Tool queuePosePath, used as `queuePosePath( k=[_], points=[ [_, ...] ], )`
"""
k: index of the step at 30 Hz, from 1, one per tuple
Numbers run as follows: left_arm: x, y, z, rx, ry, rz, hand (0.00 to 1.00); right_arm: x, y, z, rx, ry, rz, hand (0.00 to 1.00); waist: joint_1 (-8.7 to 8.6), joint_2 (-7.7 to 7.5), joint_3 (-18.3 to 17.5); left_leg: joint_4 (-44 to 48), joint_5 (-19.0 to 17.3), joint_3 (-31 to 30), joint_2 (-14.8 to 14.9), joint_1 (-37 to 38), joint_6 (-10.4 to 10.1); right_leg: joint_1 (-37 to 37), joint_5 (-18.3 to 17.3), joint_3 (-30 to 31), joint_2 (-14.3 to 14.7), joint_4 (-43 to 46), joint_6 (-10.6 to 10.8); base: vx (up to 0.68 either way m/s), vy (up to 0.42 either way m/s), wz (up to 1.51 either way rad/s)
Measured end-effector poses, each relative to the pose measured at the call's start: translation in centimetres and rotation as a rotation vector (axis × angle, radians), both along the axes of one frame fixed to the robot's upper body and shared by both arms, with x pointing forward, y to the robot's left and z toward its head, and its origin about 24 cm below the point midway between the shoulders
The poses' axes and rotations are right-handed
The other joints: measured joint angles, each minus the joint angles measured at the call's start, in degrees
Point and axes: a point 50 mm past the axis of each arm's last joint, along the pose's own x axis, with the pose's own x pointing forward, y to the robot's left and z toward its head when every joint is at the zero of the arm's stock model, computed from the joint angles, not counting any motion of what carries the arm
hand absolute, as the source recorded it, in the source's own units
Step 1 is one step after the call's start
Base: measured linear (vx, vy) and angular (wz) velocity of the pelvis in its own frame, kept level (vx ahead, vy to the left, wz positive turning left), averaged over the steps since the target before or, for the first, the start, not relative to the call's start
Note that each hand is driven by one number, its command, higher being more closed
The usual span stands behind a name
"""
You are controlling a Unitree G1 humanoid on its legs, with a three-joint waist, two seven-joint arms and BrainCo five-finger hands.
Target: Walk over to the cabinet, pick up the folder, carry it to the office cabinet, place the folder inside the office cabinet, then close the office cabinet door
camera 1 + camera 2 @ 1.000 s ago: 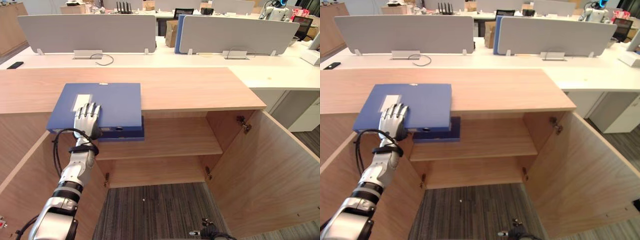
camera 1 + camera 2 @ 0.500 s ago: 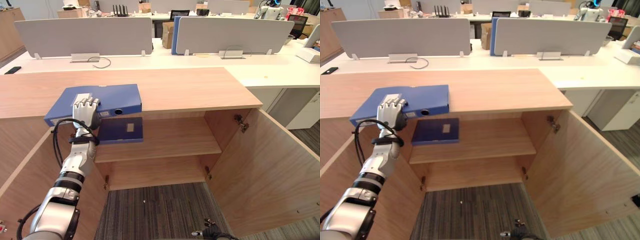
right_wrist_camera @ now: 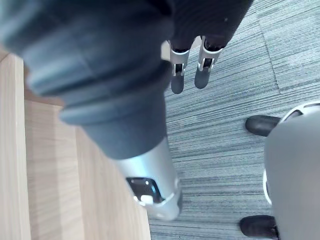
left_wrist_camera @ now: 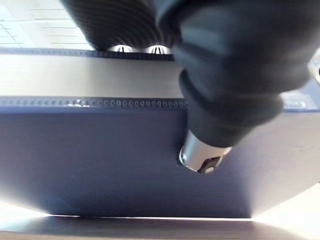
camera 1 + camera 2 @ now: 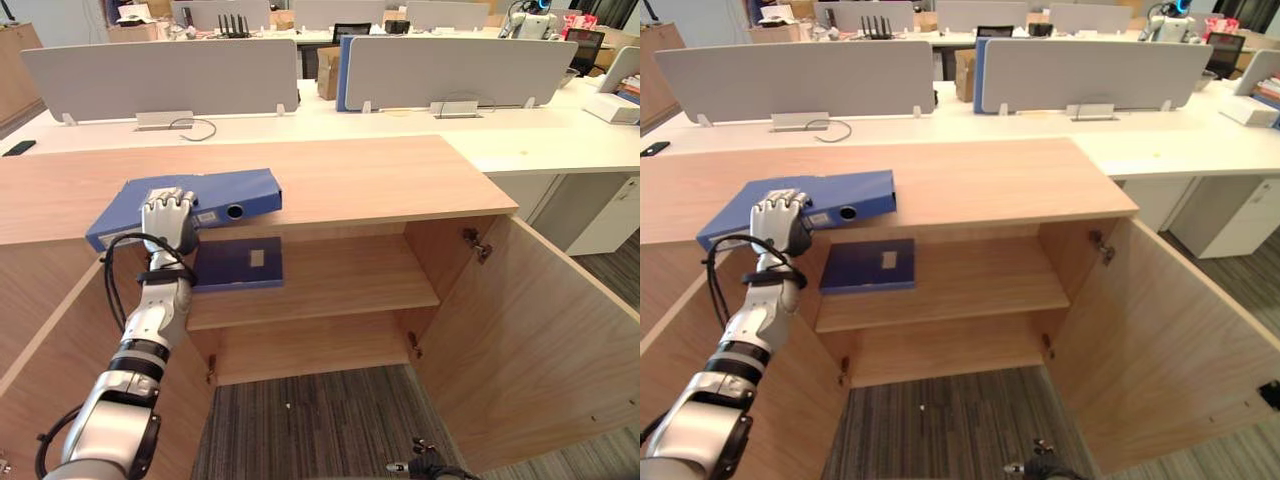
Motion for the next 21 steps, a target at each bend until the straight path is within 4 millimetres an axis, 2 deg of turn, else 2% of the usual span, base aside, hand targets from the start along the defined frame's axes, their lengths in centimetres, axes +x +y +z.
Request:
queuePosePath(
  k=[4,6,7,9,10,13,15,21],
  points=[
    [-4.2,-2.9,1.8,-0.319,-0.231,-0.090,1.00,3.6,-0.2,2.3,0.039,-0.227,-0.149,0.00,0.05,0.01,-0.1,0.3,0.0,0.2,-0.1,-0.8,0.0,-1.2,0.1,1.0,-0.3,0.3,0.2,0.00,0.008,-0.08],
    [-6.7,-4.0,2.0,-0.516,-0.328,-0.142,1.00,6.3,-0.4,5.6,0.060,-0.461,-0.235,0.00,-0.06,0.14,-0.2,0.3,0.0,0.5,0.0,-1.0,0.0,-1.8,0.1,1.2,-0.2,0.8,0.2,-0.01,0.014,-0.07],
    [-7.0,-4.1,2.1,-0.536,-0.340,-0.147,1.00,6.5,-0.4,6.0,0.063,-0.488,-0.243,0.00,-0.07,0.15,-0.2,0.3,0.0,0.6,0.0,-1.0,0.0,-1.9,0.1,1.2,-0.2,0.8,0.2,-0.03,0.013,-0.06],
    [-9.0,-4.8,2.6,-0.727,-0.434,-0.220,1.00,8.5,-1.3,10.0,0.055,-0.731,-0.328,0.00,-0.04,0.35,-0.3,0.3,0.0,0.8,0.2,-1.0,0.1,-2.2,0.1,1.4,-0.1,1.3,0.2,-0.05,0.015,-0.05],
    [-9.3,-4.8,2.7,-0.749,-0.447,-0.232,1.00,8.7,-1.5,10.7,0.057,-0.770,-0.351,0.00,-0.07,0.43,-0.3,0.3,0.0,0.9,0.2,-1.0,0.1,-2.2,0.1,1.4,-0.1,1.4,0.2,-0.08,0.025,-0.05],
    [-11.7,-4.5,3.5,-0.897,-0.538,-0.335,1.00,9.0,-2.8,14.7,0.047,-0.993,-0.482,0.00,-0.06,1.01,-0.4,0.0,-0.4,1.6,0.3,-0.9,0.2,-3.2,0.0,2.5,-0.3,2.4,0.2,-0.09,0.035,-0.13],
    [-12.4,-4.4,3.9,-0.967,-0.568,-0.396,1.00,9.0,-3.2,16.1,0.029,-1.059,-0.505,0.00,-0.11,1.21,-0.4,0.0,-0.4,1.8,0.2,-1.2,0.2,-3.8,0.0,2.7,-0.4,2.8,0.2,-0.07,0.029,-0.09],
    [-12.8,-4.3,4.1,-1.157,-0.571,-0.541,1.00,9.6,-2.8,19.9,0.039,-1.225,-0.481,0.00,-0.07,1.33,-0.4,0.1,0.0,1.9,0.0,-1.7,0.7,-4.4,0.1,2.7,-0.7,2.9,0.3,-0.01,0.006,-0.01]
  ],
)
